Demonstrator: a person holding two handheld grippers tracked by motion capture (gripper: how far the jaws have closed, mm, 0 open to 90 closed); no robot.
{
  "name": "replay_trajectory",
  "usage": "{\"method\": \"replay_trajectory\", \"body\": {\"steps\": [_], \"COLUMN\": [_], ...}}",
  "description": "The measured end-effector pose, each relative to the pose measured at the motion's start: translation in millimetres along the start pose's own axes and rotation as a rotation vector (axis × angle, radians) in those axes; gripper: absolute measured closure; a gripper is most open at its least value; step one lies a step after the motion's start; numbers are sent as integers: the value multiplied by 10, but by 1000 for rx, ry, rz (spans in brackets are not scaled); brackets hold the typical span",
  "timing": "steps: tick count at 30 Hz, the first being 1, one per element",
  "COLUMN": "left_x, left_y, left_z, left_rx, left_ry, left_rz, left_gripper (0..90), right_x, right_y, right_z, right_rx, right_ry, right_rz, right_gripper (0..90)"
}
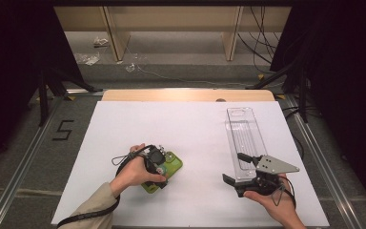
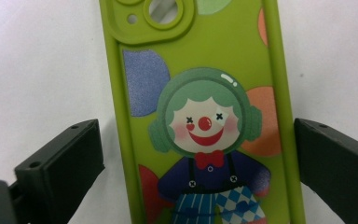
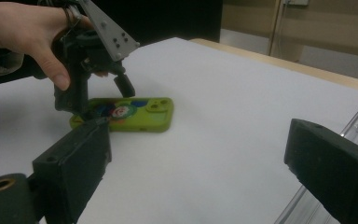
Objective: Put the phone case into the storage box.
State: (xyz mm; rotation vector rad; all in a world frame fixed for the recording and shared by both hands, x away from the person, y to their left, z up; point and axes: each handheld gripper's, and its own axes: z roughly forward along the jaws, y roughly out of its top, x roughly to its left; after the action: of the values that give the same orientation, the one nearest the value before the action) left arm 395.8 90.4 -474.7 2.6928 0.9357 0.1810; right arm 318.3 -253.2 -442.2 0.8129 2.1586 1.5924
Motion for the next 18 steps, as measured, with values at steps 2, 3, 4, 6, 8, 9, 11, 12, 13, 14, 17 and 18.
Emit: {"method": "replay_trajectory", "body": {"steps": [2, 3, 4, 6, 8, 9, 11, 12, 13, 14, 17, 18], "left_x": [0, 0, 2, 3, 10, 14, 19, 23, 26, 32, 44, 46], "left_y": [5, 7, 10, 14, 20, 22, 28, 31, 33, 34, 35, 35], "left_z": [-2, 0, 2, 7, 8, 11, 16, 18, 21, 24, 29, 30], "left_rx": [3, 5, 9, 12, 21, 24, 29, 33, 37, 40, 44, 45], "left_ry": [1, 0, -1, -5, -8, -9, -12, -15, -17, -19, -25, -27], "left_rz": [-1, -2, -5, -13, -18, -19, -25, -29, -34, -38, -47, -50], "left_gripper": [26, 26, 25, 24, 22, 22, 20, 20, 15, 14, 15, 15], "right_x": [-1, 0, 0, 2, 4, 3, 2, 2, 3, 4, 3, 2], "right_y": [0, 0, -1, -1, -1, -1, -2, -3, -2, -2, -3, -3], "right_z": [-1, 1, 2, 3, 4, 5, 6, 7, 7, 6, 6, 6], "right_rx": [0, 0, 1, 1, 1, 1, 1, 1, 2, 2, 0, 0], "right_ry": [0, 1, 1, 3, 2, 3, 2, 2, 2, 1, 1, 2], "right_rz": [1, 0, -1, 0, -1, 1, 0, 0, -1, -1, 0, 0], "right_gripper": [84, 84, 84, 84, 84, 84, 84, 84, 84, 84, 84, 84]}}
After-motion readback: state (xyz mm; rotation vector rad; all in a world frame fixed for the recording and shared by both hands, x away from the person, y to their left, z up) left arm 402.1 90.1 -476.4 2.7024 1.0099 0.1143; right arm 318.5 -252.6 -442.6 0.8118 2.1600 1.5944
